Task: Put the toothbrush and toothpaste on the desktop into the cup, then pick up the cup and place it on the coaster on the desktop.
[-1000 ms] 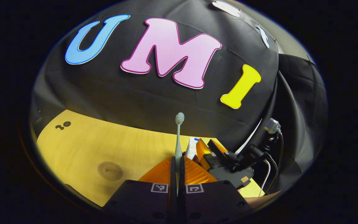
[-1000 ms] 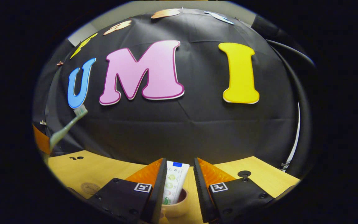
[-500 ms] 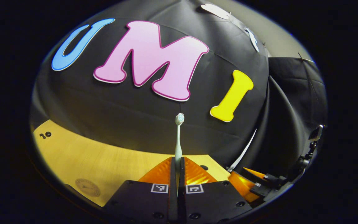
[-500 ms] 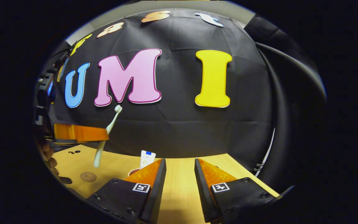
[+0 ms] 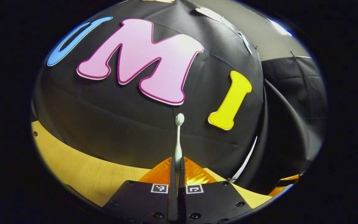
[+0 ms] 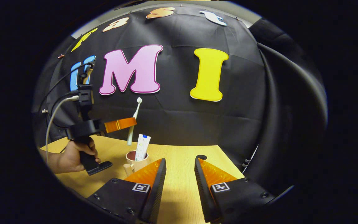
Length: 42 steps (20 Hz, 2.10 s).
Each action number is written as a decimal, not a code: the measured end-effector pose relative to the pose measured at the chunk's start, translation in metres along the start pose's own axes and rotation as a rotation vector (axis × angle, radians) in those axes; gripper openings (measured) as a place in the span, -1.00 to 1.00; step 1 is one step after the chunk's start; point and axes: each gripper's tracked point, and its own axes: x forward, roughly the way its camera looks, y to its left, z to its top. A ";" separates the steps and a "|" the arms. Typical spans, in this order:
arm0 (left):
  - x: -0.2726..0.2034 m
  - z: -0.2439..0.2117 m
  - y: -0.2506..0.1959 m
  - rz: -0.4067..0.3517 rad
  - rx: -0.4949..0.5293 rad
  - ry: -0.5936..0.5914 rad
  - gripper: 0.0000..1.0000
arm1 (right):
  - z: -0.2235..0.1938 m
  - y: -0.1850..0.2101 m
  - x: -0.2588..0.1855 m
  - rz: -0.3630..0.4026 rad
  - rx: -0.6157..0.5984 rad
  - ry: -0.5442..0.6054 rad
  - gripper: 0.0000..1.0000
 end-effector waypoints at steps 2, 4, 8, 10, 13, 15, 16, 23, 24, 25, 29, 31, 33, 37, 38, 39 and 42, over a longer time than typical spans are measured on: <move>0.003 -0.009 0.002 0.001 0.007 -0.004 -0.88 | -0.006 0.002 -0.002 0.001 0.027 0.026 0.14; 0.006 -0.019 0.002 0.009 0.026 -0.004 -0.88 | -0.008 0.005 -0.001 0.002 0.042 0.030 0.14; 0.003 -0.040 0.000 0.010 0.075 0.024 -0.87 | -0.017 0.012 0.003 0.006 0.064 0.047 0.14; 0.003 -0.044 0.005 0.028 0.103 0.023 -0.80 | -0.023 0.015 0.003 0.009 0.066 0.060 0.05; 0.001 -0.053 0.006 0.021 0.107 0.045 -0.71 | -0.028 0.019 0.003 0.015 0.072 0.072 0.16; -0.003 -0.057 0.005 0.019 0.111 0.054 -0.53 | -0.034 0.022 0.001 0.016 0.076 0.083 0.16; -0.006 -0.059 0.004 0.016 0.110 0.062 -0.23 | -0.036 0.023 0.000 0.018 0.079 0.090 0.15; -0.040 -0.023 -0.006 0.017 0.137 0.021 0.96 | -0.037 0.034 0.002 0.038 0.106 0.090 0.20; -0.049 -0.012 -0.005 0.027 0.134 0.010 0.94 | -0.036 0.037 0.003 0.041 0.111 0.090 0.28; -0.060 0.000 -0.002 0.039 0.131 -0.002 0.94 | -0.035 0.041 0.005 0.048 0.115 0.088 0.31; -0.115 0.045 0.019 0.107 0.141 -0.028 0.93 | -0.036 0.072 0.013 0.105 0.101 0.086 0.56; -0.147 0.062 0.036 0.154 0.150 -0.028 0.93 | -0.043 0.090 0.020 0.124 0.085 0.095 0.94; -0.179 0.070 0.057 0.211 0.152 -0.005 0.93 | -0.056 0.105 0.029 0.128 0.071 0.139 0.88; -0.244 0.089 0.091 0.325 0.144 0.015 0.94 | -0.073 0.117 0.036 0.122 0.039 0.303 0.88; -0.260 0.094 0.097 0.348 0.133 0.010 0.94 | -0.072 0.120 0.039 0.125 0.030 0.330 0.89; -0.277 0.100 0.103 0.373 0.117 0.006 0.94 | -0.072 0.123 0.042 0.127 0.020 0.363 0.88; -0.317 0.112 0.117 0.429 0.083 0.002 0.93 | -0.066 0.131 0.052 0.136 -0.005 0.447 0.88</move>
